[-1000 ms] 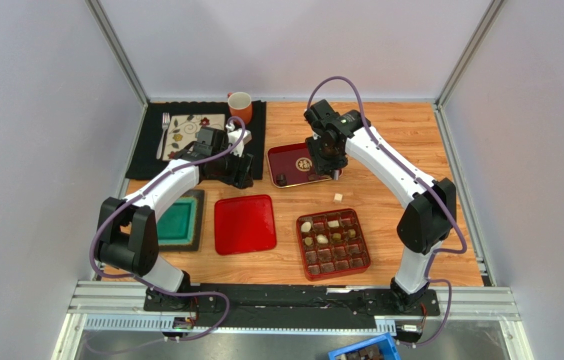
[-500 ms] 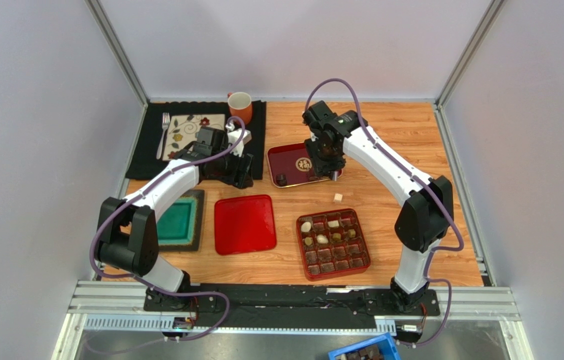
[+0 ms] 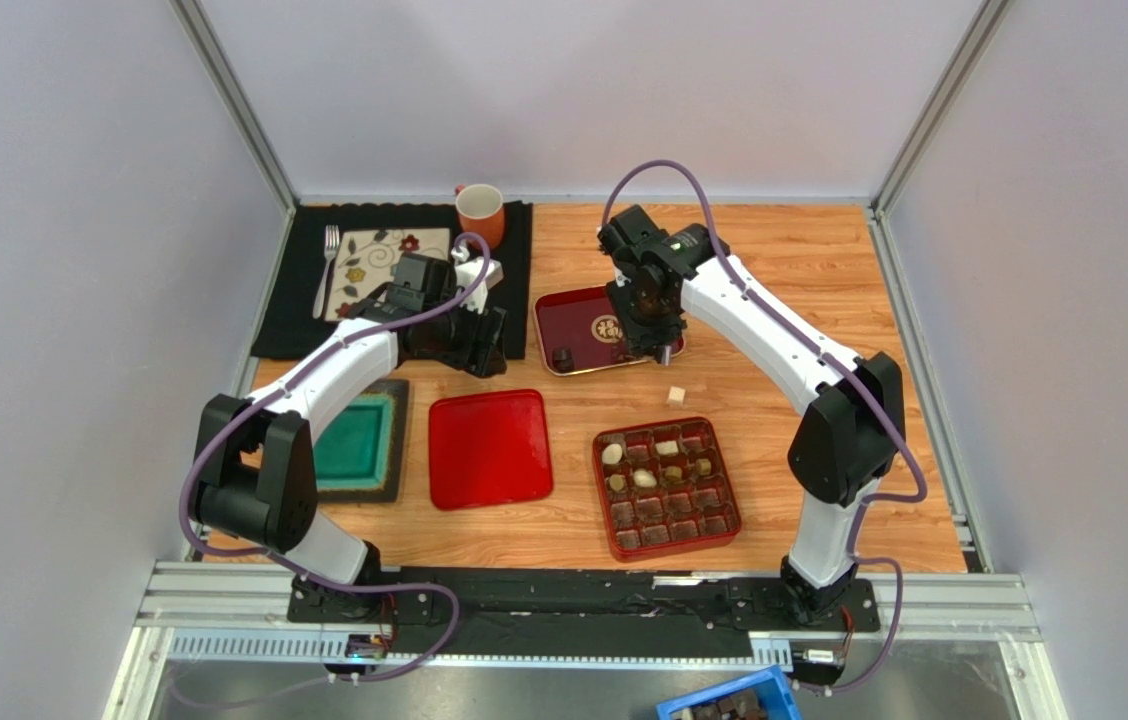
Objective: Pack the chocolate
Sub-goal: Pick up the fake chocolate from the plate, then place the fake chocolate in the packing box, then move the packing box to the center of the board.
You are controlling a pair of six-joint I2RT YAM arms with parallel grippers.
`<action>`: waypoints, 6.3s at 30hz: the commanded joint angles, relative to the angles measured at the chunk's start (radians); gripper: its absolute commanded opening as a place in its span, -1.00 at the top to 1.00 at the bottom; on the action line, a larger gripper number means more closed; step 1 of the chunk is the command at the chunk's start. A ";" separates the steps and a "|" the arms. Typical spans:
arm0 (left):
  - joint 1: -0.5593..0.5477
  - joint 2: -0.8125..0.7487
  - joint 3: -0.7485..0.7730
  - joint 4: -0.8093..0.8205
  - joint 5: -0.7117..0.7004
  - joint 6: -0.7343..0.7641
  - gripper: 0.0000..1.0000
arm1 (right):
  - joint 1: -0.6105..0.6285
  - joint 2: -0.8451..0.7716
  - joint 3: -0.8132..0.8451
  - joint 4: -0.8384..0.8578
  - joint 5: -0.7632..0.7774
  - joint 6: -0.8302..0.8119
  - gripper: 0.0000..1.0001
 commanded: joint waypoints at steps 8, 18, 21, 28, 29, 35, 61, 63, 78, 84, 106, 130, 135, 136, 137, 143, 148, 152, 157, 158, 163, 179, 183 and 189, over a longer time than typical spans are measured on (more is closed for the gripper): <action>0.009 -0.030 0.024 0.006 0.017 0.015 -0.50 | 0.009 -0.066 0.068 0.018 0.056 0.005 0.44; 0.010 -0.027 0.024 0.002 0.010 0.015 -0.51 | 0.021 -0.260 -0.020 -0.078 -0.002 0.037 0.45; 0.010 -0.029 0.026 0.000 0.004 0.015 -0.51 | 0.040 -0.364 -0.098 -0.112 -0.020 0.056 0.45; 0.010 -0.025 0.026 -0.009 -0.009 0.016 -0.50 | 0.122 -0.607 -0.278 -0.176 -0.106 0.140 0.45; 0.010 -0.027 0.024 -0.012 -0.009 0.018 -0.51 | 0.136 -0.653 -0.292 -0.195 -0.106 0.160 0.45; 0.010 -0.044 0.009 -0.011 -0.012 0.027 -0.51 | 0.239 -0.791 -0.364 -0.276 -0.181 0.249 0.48; 0.010 -0.099 -0.003 -0.040 -0.007 0.035 -0.51 | 0.356 -0.883 -0.563 -0.406 -0.186 0.350 0.43; 0.010 -0.102 0.001 -0.043 -0.001 0.033 -0.51 | 0.356 -0.876 -0.576 -0.414 -0.189 0.350 0.43; -0.049 -0.111 0.009 -0.041 0.080 0.026 -0.52 | 0.356 -0.828 -0.547 -0.370 -0.175 0.378 0.07; -0.174 -0.101 0.010 -0.005 0.076 0.021 -0.52 | 0.354 -0.816 -0.412 -0.377 -0.056 0.412 0.13; -0.467 0.059 0.012 0.159 -0.059 -0.114 -0.52 | 0.079 -0.708 -0.158 -0.361 0.190 0.367 0.14; -0.536 0.145 -0.036 0.184 -0.357 0.053 -0.52 | 0.049 -0.695 -0.214 -0.282 0.129 0.333 0.15; -0.484 0.097 -0.077 0.161 -0.357 0.087 -0.52 | 0.047 -0.664 -0.220 -0.244 0.121 0.312 0.15; -0.467 0.079 -0.086 0.163 -0.357 0.093 -0.52 | 0.046 -0.659 -0.224 -0.235 0.116 0.310 0.15; -0.461 0.071 -0.094 0.166 -0.357 0.099 -0.52 | 0.044 -0.655 -0.229 -0.213 0.106 0.306 0.15; -0.427 0.051 -0.089 0.167 -0.388 0.157 -0.52 | 0.041 -0.624 -0.284 -0.115 0.069 0.295 0.16; -0.416 0.036 -0.051 0.140 -0.366 0.148 -0.52 | 0.041 -0.560 -0.287 -0.031 0.050 0.277 0.16; -0.416 -0.027 -0.023 0.056 -0.242 0.105 -0.64 | 0.032 -0.486 -0.228 0.046 0.030 0.251 0.10; -0.387 -0.117 0.068 -0.075 -0.175 0.055 -0.87 | 0.029 -0.383 -0.152 0.103 0.001 0.215 0.07; -0.367 -0.122 0.113 -0.090 -0.126 0.044 -0.89 | 0.027 -0.362 -0.142 0.116 -0.012 0.211 0.07; -0.182 -0.156 0.176 -0.127 -0.038 -0.004 -0.93 | 0.027 -0.230 -0.062 0.147 -0.046 0.180 0.07; 0.081 -0.099 -0.026 -0.034 0.091 -0.097 -0.84 | 0.036 0.026 0.056 0.173 -0.158 0.131 0.10; 0.081 -0.095 -0.033 -0.024 0.102 -0.102 -0.82 | 0.049 0.049 0.061 0.173 -0.151 0.120 0.10; 0.081 -0.087 -0.031 -0.029 0.105 -0.089 -0.81 | 0.059 0.066 0.070 0.172 -0.125 0.103 0.15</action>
